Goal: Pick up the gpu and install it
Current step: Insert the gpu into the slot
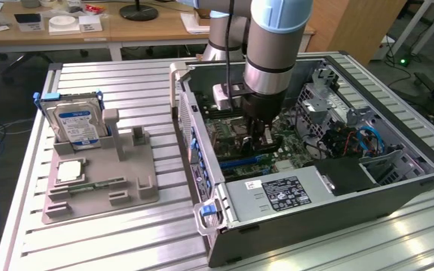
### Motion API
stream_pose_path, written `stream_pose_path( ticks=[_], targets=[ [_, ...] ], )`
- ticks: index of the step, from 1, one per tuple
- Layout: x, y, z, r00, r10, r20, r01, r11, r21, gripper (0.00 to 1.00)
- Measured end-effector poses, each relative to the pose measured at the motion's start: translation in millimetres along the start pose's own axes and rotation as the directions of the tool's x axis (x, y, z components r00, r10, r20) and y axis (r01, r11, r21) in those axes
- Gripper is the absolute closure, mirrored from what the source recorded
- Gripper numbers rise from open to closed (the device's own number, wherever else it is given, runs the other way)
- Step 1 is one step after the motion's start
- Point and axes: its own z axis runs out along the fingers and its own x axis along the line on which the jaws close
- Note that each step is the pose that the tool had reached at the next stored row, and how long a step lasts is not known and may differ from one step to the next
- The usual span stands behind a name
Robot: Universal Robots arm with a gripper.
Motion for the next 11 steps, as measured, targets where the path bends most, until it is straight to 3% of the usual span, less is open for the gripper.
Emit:
stream_pose_path(
  ticks=[11],
  targets=[
    [2.9,5.4,3.1,1.0,0.008,-0.0008,-0.008,1.0,0.0001,0.72]
  ],
)
